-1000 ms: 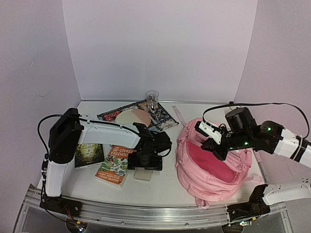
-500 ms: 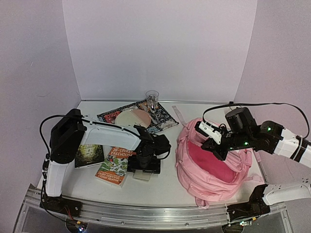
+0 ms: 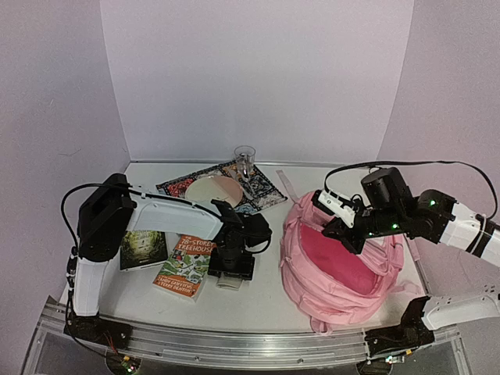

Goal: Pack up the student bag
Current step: Pick up the pencil case at the center of the board.

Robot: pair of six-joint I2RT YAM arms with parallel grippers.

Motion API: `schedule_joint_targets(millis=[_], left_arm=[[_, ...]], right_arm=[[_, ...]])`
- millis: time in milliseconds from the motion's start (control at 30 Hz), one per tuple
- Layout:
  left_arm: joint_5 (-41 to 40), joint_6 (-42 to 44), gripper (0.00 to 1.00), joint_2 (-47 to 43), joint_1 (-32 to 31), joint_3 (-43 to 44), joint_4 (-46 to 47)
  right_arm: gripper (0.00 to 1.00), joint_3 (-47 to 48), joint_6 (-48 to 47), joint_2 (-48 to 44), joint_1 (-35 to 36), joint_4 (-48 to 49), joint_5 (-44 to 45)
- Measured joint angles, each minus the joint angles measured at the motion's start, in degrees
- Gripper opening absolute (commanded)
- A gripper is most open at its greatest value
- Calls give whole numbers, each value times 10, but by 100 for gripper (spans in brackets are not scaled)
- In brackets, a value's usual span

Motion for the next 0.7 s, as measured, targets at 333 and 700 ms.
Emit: schedule_joint_targets(millis=[333,700], left_arm=[[12,38,67,-22,0,-2,5],[21,91,69,-117,-1,57,5]], right_arm=[[0,35,-4,29,0,-2,-2],[0,70,3,65,0,2,-4]])
